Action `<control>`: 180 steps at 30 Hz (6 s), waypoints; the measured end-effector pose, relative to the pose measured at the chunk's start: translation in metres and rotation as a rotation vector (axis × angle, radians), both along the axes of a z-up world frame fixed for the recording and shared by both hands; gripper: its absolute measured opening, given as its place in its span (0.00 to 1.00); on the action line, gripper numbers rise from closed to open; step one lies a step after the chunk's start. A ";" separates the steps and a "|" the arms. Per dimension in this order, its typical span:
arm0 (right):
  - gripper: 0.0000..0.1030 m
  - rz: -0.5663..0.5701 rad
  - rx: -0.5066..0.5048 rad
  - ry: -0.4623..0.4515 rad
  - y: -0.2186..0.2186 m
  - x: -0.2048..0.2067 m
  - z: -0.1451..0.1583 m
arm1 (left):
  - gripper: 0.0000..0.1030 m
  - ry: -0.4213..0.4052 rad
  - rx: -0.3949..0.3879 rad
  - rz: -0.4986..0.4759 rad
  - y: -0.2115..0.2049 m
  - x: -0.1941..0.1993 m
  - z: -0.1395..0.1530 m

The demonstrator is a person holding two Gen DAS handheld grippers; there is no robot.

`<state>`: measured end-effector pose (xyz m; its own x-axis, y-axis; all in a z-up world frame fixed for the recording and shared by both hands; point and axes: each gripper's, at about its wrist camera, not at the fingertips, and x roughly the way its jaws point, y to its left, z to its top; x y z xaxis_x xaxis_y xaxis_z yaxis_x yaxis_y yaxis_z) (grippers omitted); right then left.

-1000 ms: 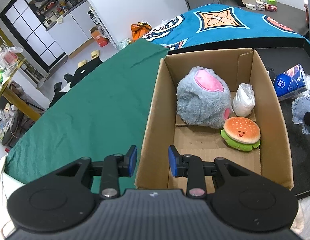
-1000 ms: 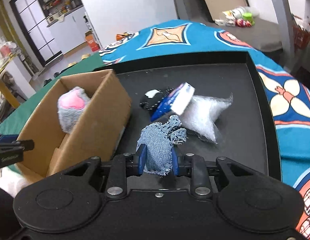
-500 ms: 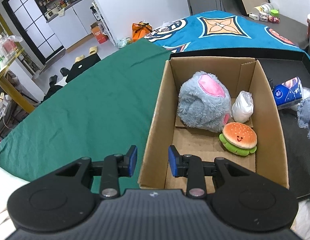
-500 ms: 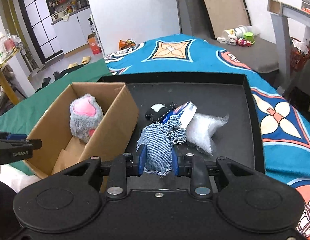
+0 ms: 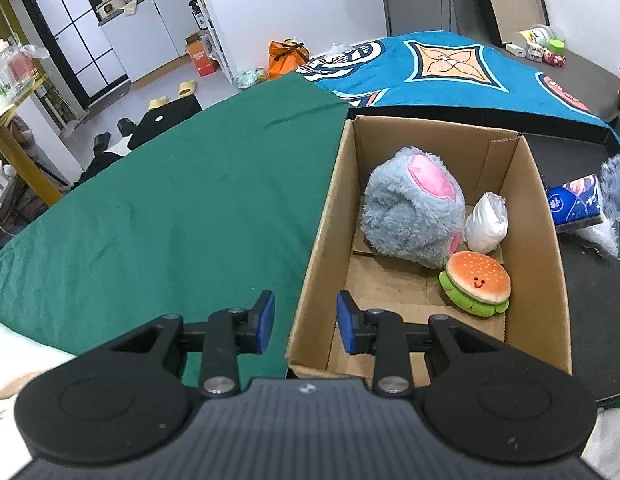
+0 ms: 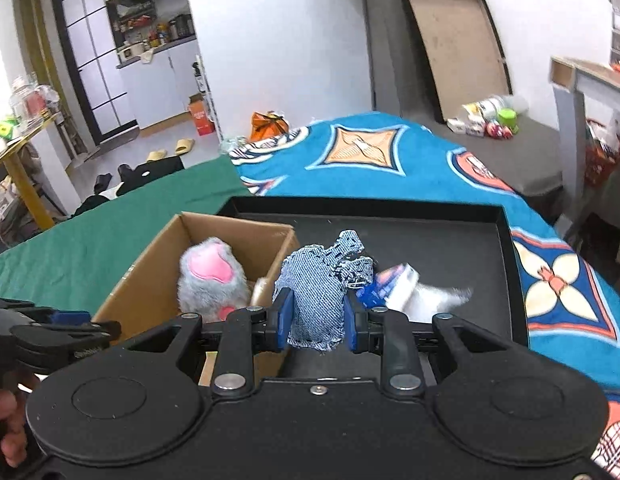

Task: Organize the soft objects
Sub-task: 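Carry the denim pouch with the right gripper into the box and release, then grasp the clear plastic bag on the tray with the right gripper, then carry the plastic bag with the right gripper into the box and release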

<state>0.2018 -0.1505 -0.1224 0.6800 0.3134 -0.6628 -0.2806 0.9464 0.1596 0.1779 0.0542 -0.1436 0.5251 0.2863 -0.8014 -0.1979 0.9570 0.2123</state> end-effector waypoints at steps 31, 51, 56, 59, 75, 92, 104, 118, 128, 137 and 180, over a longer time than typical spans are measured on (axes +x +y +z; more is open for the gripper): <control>0.26 0.124 -0.031 0.043 0.098 0.005 -0.002 | 0.11 0.017 -0.217 0.017 0.032 0.000 -0.014; 0.56 0.092 0.057 0.114 0.094 0.011 -0.007 | 0.11 0.001 -0.284 0.032 0.041 -0.004 -0.012; 0.56 0.067 0.034 0.118 0.073 0.008 -0.009 | 0.12 0.007 -0.250 0.025 0.036 -0.003 -0.011; 0.56 0.057 0.014 0.125 0.061 0.009 -0.010 | 0.13 0.008 -0.243 0.022 0.035 -0.003 -0.011; 0.70 0.039 -0.017 0.121 0.008 0.019 -0.012 | 0.29 0.016 -0.138 0.021 0.024 -0.004 -0.007; 0.72 -0.030 0.020 0.099 -0.049 0.034 -0.042 | 0.52 0.025 -0.021 0.014 0.007 0.000 -0.004; 0.63 -0.117 0.146 0.136 -0.071 0.047 -0.061 | 0.53 0.065 0.025 0.045 0.001 0.010 -0.003; 0.50 -0.266 0.355 0.269 -0.118 0.081 -0.095 | 0.53 0.105 0.165 0.023 -0.023 0.020 -0.013; 0.40 -0.262 0.378 0.347 -0.117 0.092 -0.117 | 0.53 0.121 0.218 0.006 -0.032 0.024 -0.017; 0.16 -0.204 0.368 0.384 -0.109 0.089 -0.122 | 0.53 0.139 0.241 -0.033 -0.040 0.022 -0.020; 0.13 -0.183 0.329 0.190 -0.107 0.037 -0.034 | 0.52 0.005 0.045 -0.038 -0.018 0.004 0.002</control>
